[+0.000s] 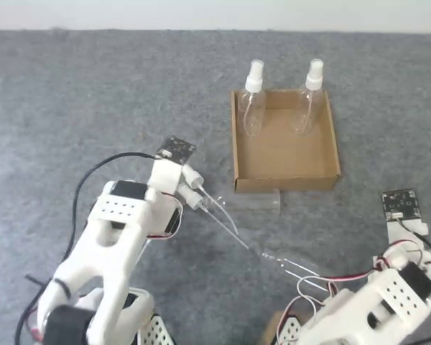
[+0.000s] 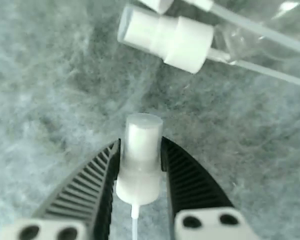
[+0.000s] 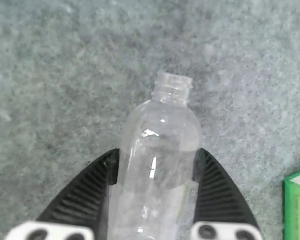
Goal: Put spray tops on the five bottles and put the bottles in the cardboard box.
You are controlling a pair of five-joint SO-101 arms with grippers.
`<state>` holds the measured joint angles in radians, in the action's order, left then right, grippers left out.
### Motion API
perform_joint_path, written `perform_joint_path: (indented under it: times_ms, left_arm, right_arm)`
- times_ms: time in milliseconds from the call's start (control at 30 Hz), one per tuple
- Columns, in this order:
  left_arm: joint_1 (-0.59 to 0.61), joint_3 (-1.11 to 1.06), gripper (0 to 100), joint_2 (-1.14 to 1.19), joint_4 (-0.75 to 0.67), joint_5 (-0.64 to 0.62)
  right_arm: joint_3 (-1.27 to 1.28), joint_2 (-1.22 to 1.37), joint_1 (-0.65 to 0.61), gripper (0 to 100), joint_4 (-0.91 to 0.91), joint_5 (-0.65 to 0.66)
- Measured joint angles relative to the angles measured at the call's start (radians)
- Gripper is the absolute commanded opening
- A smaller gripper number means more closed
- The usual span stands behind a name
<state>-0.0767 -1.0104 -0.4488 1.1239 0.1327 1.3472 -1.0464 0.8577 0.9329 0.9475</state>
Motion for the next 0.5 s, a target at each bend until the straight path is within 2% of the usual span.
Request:
perform_joint_path:
  times_ms: [167,367,500]
  left_arm:
    - [0.000,0.097,4,-0.051,0.057,-0.037]
    - [0.000,0.215,4,-0.029,0.092,-0.100]
    - [0.002,0.204,4,-0.025,0.061,-0.124]
  right_arm:
    - [-0.080,0.063,0.000,17.6,0.003,-0.012]
    - [-0.235,0.331,-0.017,18.5,0.005,-0.020]
    - [-0.341,0.540,-0.058,26.2,0.005,-0.020]
